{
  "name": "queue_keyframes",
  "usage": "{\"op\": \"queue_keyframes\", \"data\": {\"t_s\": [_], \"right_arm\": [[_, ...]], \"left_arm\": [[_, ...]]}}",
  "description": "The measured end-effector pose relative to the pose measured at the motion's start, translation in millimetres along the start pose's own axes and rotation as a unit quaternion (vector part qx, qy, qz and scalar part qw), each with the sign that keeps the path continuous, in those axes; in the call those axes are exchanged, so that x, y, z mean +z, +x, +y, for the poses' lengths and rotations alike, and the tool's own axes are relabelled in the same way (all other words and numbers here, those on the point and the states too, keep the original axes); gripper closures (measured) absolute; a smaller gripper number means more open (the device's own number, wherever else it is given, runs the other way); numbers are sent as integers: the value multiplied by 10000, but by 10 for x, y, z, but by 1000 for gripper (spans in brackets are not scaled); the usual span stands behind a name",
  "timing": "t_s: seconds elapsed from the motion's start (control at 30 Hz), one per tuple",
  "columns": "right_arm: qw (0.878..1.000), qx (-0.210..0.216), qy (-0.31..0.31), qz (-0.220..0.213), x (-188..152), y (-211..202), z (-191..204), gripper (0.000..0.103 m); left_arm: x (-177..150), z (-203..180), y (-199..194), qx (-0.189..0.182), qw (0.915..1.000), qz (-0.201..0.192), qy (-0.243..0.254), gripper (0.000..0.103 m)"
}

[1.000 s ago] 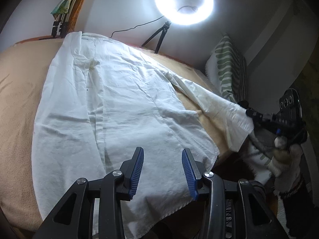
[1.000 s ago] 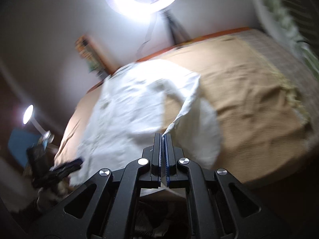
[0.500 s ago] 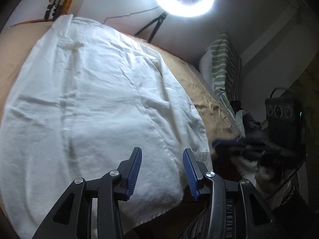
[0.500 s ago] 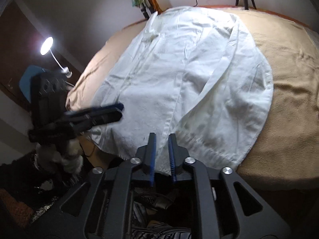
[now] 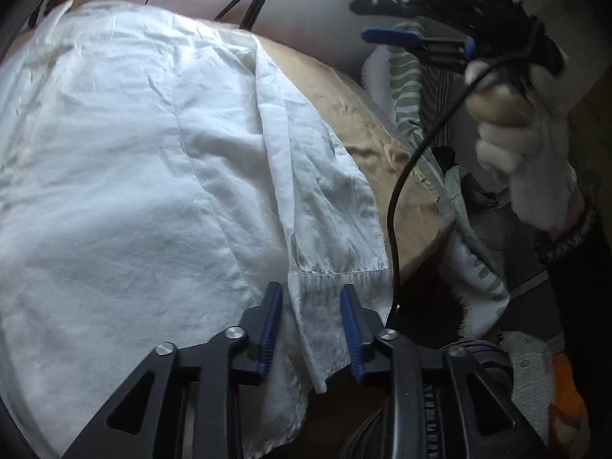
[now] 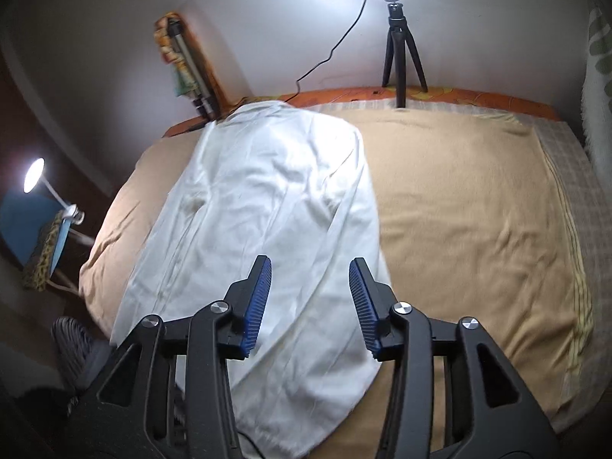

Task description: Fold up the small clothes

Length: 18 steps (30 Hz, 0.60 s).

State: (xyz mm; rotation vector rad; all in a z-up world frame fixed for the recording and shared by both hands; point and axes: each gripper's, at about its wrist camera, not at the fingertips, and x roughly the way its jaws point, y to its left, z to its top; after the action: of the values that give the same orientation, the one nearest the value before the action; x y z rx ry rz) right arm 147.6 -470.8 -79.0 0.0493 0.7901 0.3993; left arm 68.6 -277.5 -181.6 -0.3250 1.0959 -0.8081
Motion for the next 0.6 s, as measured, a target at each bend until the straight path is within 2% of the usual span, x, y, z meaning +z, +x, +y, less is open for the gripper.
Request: {"op": "queue_keyframes", "data": {"t_s": [0.07,0.17,0.23,0.37,0.43,0.47,0.6], "right_arm": [[9998,-158,-46,102,196,214,-30,58],[9992,-301,-15,281,379,547,-84,58],[9983,-398,55,420,467,803,-125,58],[9935,-881,78,722,561,1278,-198,58],[9908,-1084,86,809,582,1442,-243,75],[9900,-1125,86,846,594,1507,-261,93],[9909,-1147,89,694,654,1485,-245,99]], "left_arm": [[-2,37,29,-12,10000,-30,-79,93],[1,65,72,-50,9999,-55,-127,99],[9,71,89,-74,9999,-52,-130,101],[28,10,95,-22,10000,-65,-2,102],[48,-11,83,-22,9999,-92,45,102],[52,-27,84,-32,9999,-103,66,102],[79,-45,58,-114,9998,-151,98,103]]}}
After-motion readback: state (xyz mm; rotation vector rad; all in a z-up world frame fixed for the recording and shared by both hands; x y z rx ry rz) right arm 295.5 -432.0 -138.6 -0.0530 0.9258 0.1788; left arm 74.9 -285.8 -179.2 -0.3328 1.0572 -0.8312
